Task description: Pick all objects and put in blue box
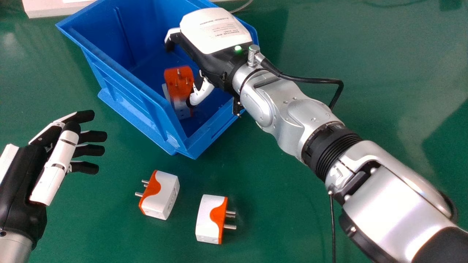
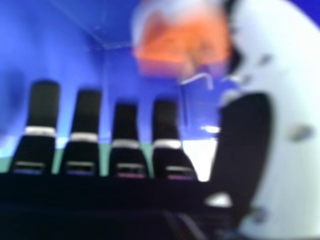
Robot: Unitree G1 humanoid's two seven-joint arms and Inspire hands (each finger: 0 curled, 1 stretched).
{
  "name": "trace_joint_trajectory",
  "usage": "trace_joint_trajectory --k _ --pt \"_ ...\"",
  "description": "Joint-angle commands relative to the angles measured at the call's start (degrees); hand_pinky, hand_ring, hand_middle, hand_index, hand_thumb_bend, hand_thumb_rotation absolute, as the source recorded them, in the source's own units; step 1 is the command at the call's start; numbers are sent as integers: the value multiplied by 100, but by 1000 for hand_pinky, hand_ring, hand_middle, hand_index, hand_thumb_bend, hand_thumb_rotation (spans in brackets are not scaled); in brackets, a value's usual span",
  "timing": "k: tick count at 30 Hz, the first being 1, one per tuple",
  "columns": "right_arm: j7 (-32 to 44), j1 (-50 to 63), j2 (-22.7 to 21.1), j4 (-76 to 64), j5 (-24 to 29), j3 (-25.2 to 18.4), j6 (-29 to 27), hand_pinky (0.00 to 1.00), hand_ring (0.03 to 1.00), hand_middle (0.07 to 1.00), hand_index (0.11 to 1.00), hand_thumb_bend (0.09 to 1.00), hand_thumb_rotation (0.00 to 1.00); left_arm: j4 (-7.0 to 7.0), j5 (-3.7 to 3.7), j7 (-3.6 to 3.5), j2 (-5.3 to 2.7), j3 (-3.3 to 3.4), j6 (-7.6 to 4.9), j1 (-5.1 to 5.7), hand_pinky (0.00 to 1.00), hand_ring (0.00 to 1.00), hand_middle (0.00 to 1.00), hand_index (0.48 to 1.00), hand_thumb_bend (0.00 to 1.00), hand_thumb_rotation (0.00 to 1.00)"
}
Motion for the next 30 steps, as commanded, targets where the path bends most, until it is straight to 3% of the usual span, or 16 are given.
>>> trace_joint_trajectory --k 1,10,21,30 --pt "-110 -75 -37 -80 -6 25 -31 765 929 972 946 600 230 -31 -23 5 22 24 -23 -18 572 682 717 808 268 880" --pt "-144 -21 -98 -116 -17 85 34 818 976 999 991 612 258 -6 2 2 50 15 -3 -64 573 680 716 807 266 878" --pt "-314 59 -198 -156 44 10 73 807 978 1000 995 605 241 141 44 -5 122 -7 -2 -221 573 679 716 806 270 871" --pt "-378 732 -689 -1278 133 -250 30 800 975 1000 988 599 232 284 108 -14 198 1 -32 -317 574 680 716 806 270 866"
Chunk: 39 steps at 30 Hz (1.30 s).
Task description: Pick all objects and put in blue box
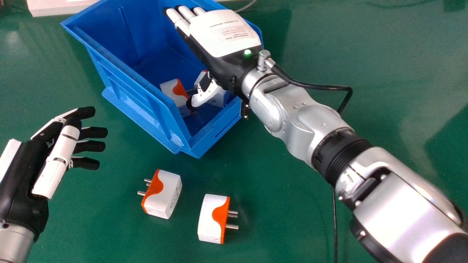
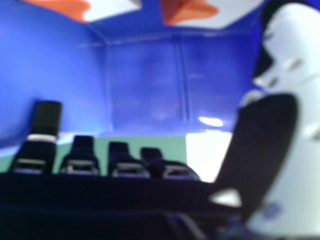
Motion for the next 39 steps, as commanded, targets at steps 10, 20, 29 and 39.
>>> trace_joint_trajectory --k 10,20,29,39 --pt "-314 2338 -941 -3923 -200 -697 491 788 952 1000 971 607 228 61 80 12 133 49 -47 -103 569 679 716 806 266 864" --pt "-465 4537 -955 -6994 -694 -961 926 787 947 994 943 627 238 84 17 12 114 50 3 -197 576 677 714 804 265 861" --pt "-801 6303 -714 -8226 -626 -1058 634 809 976 999 970 578 320 122 16 15 107 32 19 -272 571 672 707 798 268 855" --pt "-1674 7891 -652 -8060 -750 -959 137 794 969 997 953 552 348 199 9 -7 118 28 -16 -340 563 667 701 790 291 825"
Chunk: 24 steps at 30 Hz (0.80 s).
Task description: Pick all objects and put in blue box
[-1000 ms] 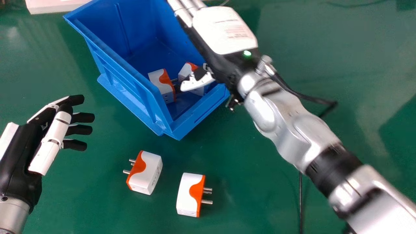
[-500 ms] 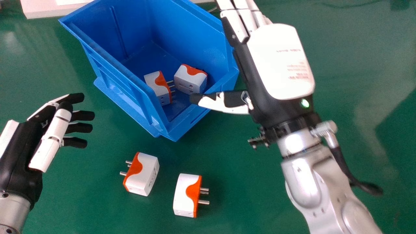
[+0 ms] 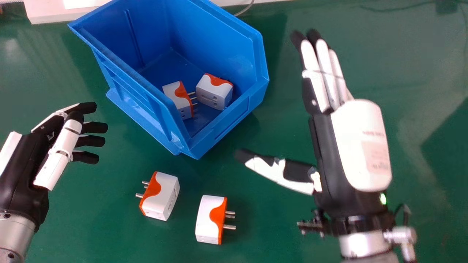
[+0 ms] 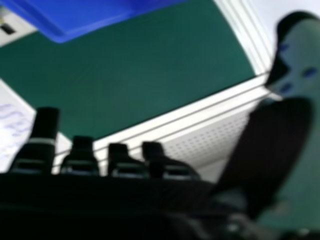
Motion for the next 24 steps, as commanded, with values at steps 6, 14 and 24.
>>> trace_joint_trajectory --k 6,14,24 --pt "221 923 199 -227 -436 376 367 786 953 988 936 533 373 -122 -79 -24 28 60 -69 41 562 669 701 787 301 812" --pt "424 1366 224 -79 -442 619 414 787 946 981 928 535 393 -199 -64 -12 -7 41 -123 164 560 668 700 780 326 794" --pt "837 1329 83 283 -127 782 245 787 927 973 938 529 405 -384 -26 27 -52 26 -89 311 551 664 700 778 354 778"
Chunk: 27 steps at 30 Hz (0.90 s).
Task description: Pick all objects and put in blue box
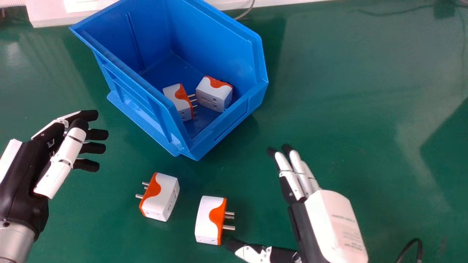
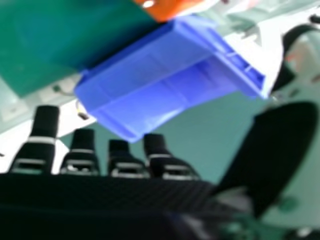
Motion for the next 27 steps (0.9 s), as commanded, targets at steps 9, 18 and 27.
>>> trace_joint_trajectory --k 9,18,27 --pt "449 -541 53 425 -44 325 -12 782 917 966 931 542 434 -221 -13 40 3 22 -2 2 552 665 701 780 361 781" --pt "771 -1179 274 991 -13 424 198 754 892 954 916 569 423 -224 -9 72 -13 -1 50 -60 555 667 703 782 356 787" --pt "1207 -1608 360 1358 87 425 517 731 876 946 903 568 394 -241 -34 84 -27 -11 82 -91 560 671 706 786 356 795"
